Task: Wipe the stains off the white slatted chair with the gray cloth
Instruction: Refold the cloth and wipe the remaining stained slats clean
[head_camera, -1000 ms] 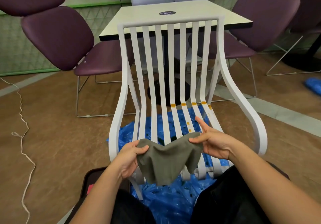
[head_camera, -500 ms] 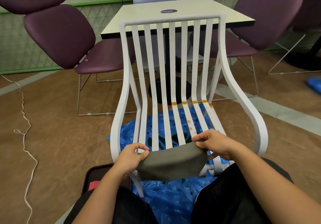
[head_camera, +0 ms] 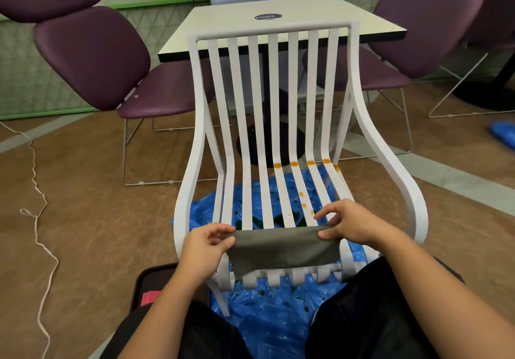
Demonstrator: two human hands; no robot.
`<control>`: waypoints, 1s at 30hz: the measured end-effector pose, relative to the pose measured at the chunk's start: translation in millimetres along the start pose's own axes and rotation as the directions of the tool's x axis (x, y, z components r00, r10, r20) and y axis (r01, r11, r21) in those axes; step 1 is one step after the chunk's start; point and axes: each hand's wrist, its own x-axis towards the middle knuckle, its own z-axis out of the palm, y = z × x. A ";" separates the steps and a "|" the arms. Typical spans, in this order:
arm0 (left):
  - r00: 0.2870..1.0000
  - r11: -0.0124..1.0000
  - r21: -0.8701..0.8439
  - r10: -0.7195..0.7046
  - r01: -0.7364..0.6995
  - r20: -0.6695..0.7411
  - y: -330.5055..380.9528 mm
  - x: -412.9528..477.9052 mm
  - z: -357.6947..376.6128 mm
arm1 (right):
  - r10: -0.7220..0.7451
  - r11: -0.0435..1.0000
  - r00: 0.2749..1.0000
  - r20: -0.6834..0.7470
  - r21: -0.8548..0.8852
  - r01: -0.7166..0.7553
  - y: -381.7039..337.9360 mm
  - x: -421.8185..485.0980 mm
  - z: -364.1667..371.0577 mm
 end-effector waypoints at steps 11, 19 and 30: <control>0.999 1.000 0.000 -0.019 0.019 -0.028 3.2 6.7 5.8 | 0.064 0.998 0.972 0.226 -0.038 -0.057 0.2 -5.9 -0.4; 0.995 0.922 -0.382 -0.083 0.054 -0.059 21.2 5.2 0.0 | -0.016 0.695 0.873 0.487 0.633 -0.341 0.1 0.6 -18.2; 0.998 0.984 -0.165 0.066 -0.069 -0.023 39.4 20.7 -24.8 | 0.024 0.647 0.975 -0.221 0.747 0.153 -5.2 4.7 -10.7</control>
